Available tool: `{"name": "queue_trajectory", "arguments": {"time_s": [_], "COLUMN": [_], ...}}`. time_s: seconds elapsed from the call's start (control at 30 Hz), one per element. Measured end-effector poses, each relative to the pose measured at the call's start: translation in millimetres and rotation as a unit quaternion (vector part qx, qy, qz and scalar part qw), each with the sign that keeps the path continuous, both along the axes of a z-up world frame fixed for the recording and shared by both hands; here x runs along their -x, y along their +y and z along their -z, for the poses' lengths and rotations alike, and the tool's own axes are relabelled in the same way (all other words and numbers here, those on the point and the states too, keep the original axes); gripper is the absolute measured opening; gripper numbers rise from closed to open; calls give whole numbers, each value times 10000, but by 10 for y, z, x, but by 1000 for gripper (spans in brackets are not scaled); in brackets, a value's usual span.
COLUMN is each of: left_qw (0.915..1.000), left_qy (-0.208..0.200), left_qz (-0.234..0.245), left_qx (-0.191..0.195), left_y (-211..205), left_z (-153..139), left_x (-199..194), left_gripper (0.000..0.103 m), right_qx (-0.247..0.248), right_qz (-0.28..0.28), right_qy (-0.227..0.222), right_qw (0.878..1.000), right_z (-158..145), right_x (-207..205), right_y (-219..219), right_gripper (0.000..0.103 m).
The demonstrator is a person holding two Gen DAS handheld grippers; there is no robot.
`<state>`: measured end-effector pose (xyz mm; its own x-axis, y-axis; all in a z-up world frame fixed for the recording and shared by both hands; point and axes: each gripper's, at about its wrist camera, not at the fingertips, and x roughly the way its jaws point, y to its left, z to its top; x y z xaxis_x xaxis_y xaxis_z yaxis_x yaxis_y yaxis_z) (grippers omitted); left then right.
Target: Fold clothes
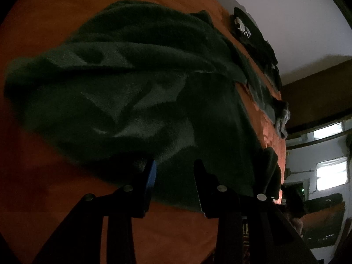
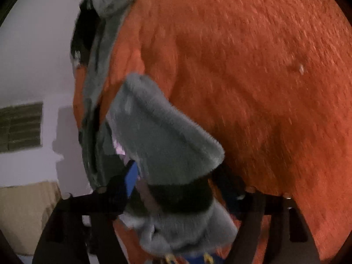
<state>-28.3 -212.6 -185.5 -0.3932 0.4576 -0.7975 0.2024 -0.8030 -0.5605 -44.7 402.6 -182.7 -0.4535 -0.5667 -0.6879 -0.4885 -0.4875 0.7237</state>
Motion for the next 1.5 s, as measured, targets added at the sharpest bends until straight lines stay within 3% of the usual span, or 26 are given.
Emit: {"name": "queue_trajectory", "arguments": {"time_s": [0.03,0.13,0.23,0.3,0.43,0.47,0.57,0.67,0.8,0.9,0.97,1.07,1.17,1.27,1.4,1.43,1.5], "left_qw": [10000,9998,9990,9981,9961,9957,9952,9941,9917,9888,9860,9802,9735,9678,9722,9729,9741], "left_qy": [-1,71,84,59,-1,-11,1,8,-37,-142,-234,-415,-564,-667,-825,-865,-891], "left_qz": [6,-192,-443,-604,-840,-883,-956,-1071,-1271,-1477,-1641,-1925,-2202,-2398,-2161,-2128,-2075], "left_qx": [12,0,-63,-143,-285,-288,-216,-184,-185,-171,-174,-214,-251,-368,-371,-282,-85], "left_y": [1,-101,-247,-344,-485,-507,-550,-621,-760,-913,-1051,-1302,-1520,-1637,-1570,-1545,-1507], "left_z": [-1,-46,-53,-39,-5,-4,-17,-36,-29,-8,23,92,169,286,412,441,501], "left_x": [-3,-30,-35,-39,-69,-80,-113,-140,-164,-175,-211,-290,-366,-410,-304,-272,-232], "left_gripper": [37,37,37,37,37,37,37,37,37,37,37,39,43,44,47,47,44], "right_qx": [-114,-958,-1984,-2863,-4562,-4658,-4513,-4292,-3316,-2778,-2459,-2403,-2440,-2147,-2126,-2007,-1766], "right_qz": [77,125,249,412,761,776,848,800,1016,1221,1326,1639,1714,1742,1550,1695,1984], "right_qy": [206,590,1088,1305,1150,979,429,6,-941,-1730,-1999,-1818,-1595,-1425,-1434,-1345,-1166], "right_qw": [9997,9936,9737,9483,8791,8760,8873,8997,9332,9370,9391,9393,9411,9504,9541,9554,9570], "right_z": [-66,-495,-1164,-1616,-2229,-2242,-2037,-1725,-1116,-714,-569,-676,-826,-833,-731,-740,-758], "right_x": [18,53,61,37,-89,-128,-303,-501,-746,-849,-919,-972,-976,-995,-793,-818,-869], "right_y": [14,152,564,980,1864,2076,2505,2669,2818,2885,2951,2971,2909,2851,2826,2850,2898], "right_gripper": [10,10,9,9,9,9,9,9,9,12,15,28,31,32,40,40,20]}}
